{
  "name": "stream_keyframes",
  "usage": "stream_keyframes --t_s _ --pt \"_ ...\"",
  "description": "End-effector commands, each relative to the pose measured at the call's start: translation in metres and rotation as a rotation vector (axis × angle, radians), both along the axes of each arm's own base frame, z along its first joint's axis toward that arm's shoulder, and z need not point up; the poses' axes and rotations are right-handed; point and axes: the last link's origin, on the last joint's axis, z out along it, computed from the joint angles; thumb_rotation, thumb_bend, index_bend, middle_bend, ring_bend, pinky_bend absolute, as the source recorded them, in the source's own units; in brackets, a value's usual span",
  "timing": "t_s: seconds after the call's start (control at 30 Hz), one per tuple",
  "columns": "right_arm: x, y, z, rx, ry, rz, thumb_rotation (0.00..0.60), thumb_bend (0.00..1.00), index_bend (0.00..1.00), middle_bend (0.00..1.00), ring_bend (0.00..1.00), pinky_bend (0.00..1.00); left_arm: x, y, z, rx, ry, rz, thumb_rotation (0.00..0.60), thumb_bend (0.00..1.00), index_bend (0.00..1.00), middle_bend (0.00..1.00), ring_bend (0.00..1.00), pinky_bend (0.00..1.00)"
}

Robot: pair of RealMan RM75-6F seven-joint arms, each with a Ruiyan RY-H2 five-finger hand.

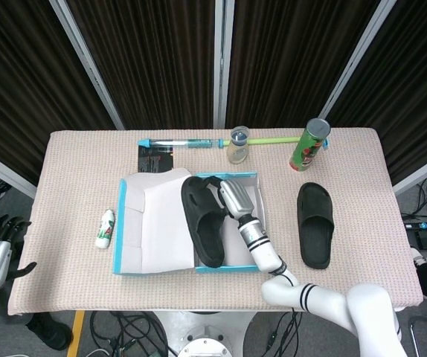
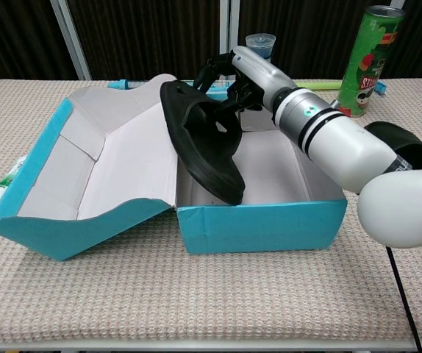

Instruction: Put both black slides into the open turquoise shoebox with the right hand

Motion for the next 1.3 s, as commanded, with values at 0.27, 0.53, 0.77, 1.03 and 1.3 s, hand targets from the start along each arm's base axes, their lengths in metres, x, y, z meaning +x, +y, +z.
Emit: stream_keyframes --t_s 0.27,0.53,0.77,1.03,1.3 --pt "-0.008 0.002 -0.015 -0.039 0.067 0.019 0.600 0.28 0.56 0.41 0.81 0.95 -0.002 -0.001 -0.001 -0.001 -0.007 0.004 0.600 0.00 0.22 0.14 0.08 0.05" --pt "-0.013 0.004 -0.021 -0.061 0.139 0.056 0.600 0.28 0.50 0.39 0.81 0.95 -0.003 -0.001 -0.002 -0.001 -0.013 0.006 0.600 0.00 0.22 0.14 0.08 0.05" --pt "-0.020 0.003 -0.018 -0.022 0.156 0.059 0.600 0.22 0.07 0.14 0.75 0.95 -0.004 -0.001 -0.002 -0.002 -0.015 0.006 0.600 0.00 0.22 0.14 0.08 0.05" --pt "-0.023 0.002 -0.016 0.029 0.214 0.069 0.600 0.08 0.00 0.01 0.67 0.95 -0.002 0.000 -0.002 -0.004 -0.012 0.001 0.600 0.00 0.22 0.14 0.08 0.05" --pt "-0.028 0.005 0.006 0.076 0.219 0.083 0.600 0.00 0.00 0.00 0.59 0.95 -0.001 0.000 -0.001 -0.001 -0.007 -0.003 0.600 0.00 0.22 0.14 0.08 0.05"
